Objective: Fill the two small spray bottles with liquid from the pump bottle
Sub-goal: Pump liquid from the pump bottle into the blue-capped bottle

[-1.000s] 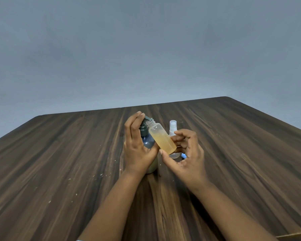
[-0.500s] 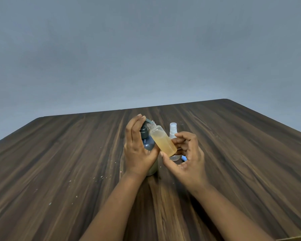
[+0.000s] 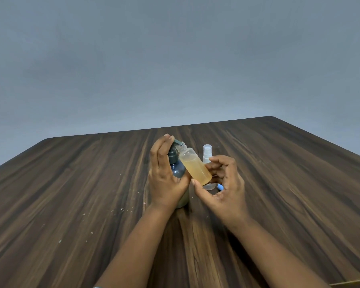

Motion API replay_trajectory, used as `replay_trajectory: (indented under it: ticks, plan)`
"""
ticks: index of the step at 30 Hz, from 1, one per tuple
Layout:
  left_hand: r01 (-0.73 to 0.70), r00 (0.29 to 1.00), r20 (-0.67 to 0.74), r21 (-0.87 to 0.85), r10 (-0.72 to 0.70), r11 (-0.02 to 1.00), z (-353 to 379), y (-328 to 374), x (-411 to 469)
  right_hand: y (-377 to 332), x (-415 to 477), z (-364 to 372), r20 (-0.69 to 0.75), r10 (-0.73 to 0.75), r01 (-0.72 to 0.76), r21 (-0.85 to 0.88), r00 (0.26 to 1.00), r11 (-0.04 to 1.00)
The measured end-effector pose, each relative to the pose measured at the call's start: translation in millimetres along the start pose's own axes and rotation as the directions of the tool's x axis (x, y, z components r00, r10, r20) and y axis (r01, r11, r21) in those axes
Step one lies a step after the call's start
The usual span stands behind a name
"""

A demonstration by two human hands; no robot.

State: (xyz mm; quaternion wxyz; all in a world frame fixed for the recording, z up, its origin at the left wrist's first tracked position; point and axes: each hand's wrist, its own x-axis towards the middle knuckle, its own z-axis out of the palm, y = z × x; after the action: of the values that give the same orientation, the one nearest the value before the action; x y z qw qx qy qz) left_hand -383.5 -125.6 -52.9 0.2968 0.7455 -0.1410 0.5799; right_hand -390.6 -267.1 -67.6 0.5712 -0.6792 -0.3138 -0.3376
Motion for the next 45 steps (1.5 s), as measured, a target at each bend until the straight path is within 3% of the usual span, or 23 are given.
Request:
replay_trajectory:
  ticks: [29,39,45]
  plan:
    - [0.028,0.999,0.023,-0.005,-0.028,1.0,2.3,3.8,4.4,0.2,-1.3,-0.5,-0.043,-0.051,0.051,-0.011,0.998,0.999]
    - [-0.026,1.0,-0.004,-0.003,0.026,1.0,1.4,-1.4,0.7,-0.3,-1.4,0.6,-0.031,-0.054,0.054,-0.011,0.998,0.998]
    - [0.023,1.0,0.021,-0.041,-0.023,0.999,0.2,1.7,2.5,-0.3,-0.9,0.5,-0.024,-0.054,0.053,-0.016,0.998,0.998]
